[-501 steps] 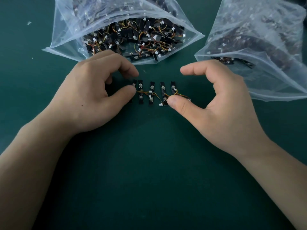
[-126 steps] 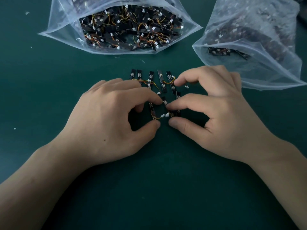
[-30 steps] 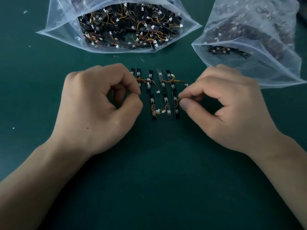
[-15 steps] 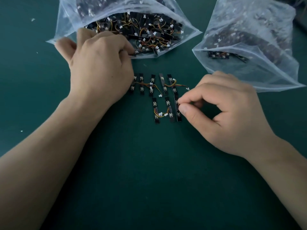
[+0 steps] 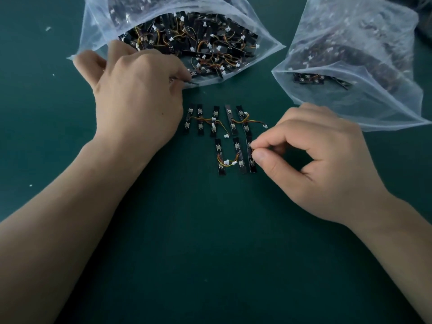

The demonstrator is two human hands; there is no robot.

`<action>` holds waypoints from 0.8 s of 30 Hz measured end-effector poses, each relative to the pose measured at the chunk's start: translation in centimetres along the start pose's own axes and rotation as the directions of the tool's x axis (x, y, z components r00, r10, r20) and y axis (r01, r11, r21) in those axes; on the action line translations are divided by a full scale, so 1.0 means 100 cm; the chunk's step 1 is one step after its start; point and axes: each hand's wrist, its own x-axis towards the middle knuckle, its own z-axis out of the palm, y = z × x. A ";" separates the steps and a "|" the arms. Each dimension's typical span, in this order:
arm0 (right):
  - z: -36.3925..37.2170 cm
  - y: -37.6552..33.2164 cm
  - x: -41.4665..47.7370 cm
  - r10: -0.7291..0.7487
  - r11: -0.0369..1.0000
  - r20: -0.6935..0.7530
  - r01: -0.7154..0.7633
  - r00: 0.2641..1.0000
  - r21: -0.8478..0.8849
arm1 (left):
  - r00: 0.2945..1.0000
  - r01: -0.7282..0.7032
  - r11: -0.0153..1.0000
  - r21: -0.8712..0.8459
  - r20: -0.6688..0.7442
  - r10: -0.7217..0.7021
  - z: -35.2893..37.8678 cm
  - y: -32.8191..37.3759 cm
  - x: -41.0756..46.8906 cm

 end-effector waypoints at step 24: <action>0.000 0.000 0.000 0.004 1.000 0.006 -0.004 1.000 0.001 | 0.993 -0.068 0.988 -0.138 -0.107 0.054 -0.005 0.005 -0.002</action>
